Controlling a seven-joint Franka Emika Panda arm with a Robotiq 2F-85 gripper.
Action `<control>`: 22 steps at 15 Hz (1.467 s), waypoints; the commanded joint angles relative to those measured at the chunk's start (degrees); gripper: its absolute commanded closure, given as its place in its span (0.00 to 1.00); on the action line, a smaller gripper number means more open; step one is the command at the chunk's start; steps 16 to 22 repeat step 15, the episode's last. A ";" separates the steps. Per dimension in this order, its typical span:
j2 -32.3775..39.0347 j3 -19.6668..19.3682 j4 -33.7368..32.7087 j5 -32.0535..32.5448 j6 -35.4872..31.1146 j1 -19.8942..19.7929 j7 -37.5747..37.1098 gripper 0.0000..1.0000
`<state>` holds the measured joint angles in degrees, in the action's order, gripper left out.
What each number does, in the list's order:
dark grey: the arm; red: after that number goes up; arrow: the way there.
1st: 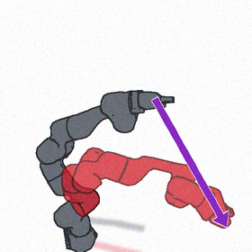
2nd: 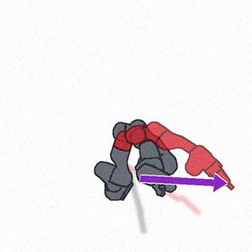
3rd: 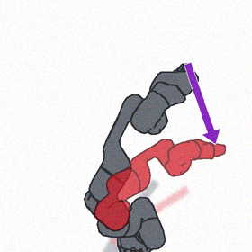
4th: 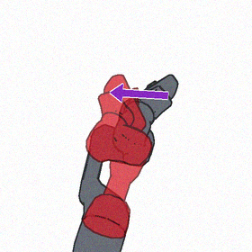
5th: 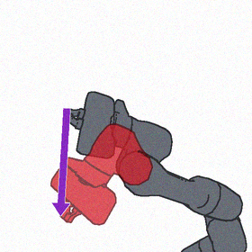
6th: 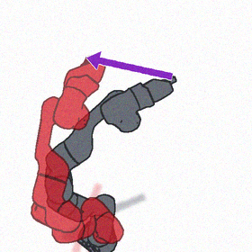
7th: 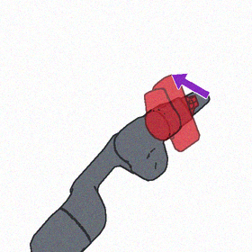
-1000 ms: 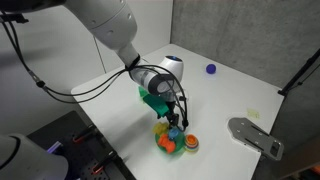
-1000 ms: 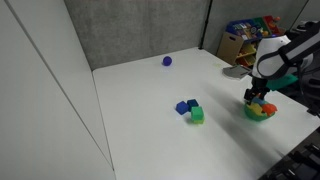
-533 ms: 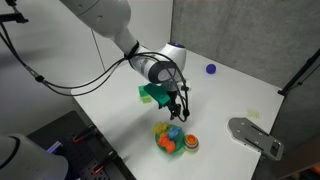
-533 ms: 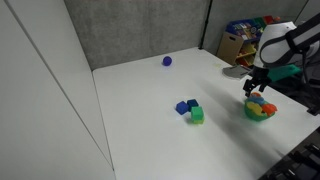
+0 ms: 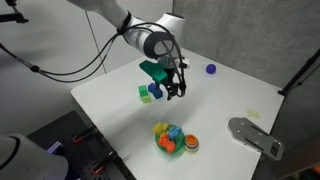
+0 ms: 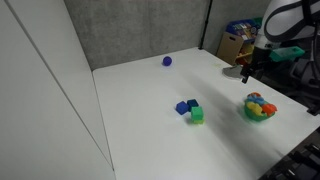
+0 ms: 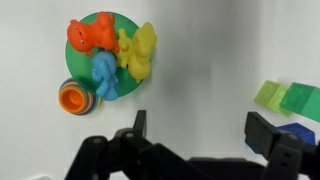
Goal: Pick up the yellow duck toy and put it in the green bowl
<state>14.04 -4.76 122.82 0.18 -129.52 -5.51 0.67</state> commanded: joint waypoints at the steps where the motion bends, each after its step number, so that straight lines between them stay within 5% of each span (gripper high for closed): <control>1: -7.31 0.86 1.56 1.38 5.98 1.29 1.07 0.00; 11: -22.64 4.01 4.68 5.86 11.60 4.64 -0.96 0.00; 22: -21.33 3.97 3.49 4.53 11.13 4.57 -0.03 0.00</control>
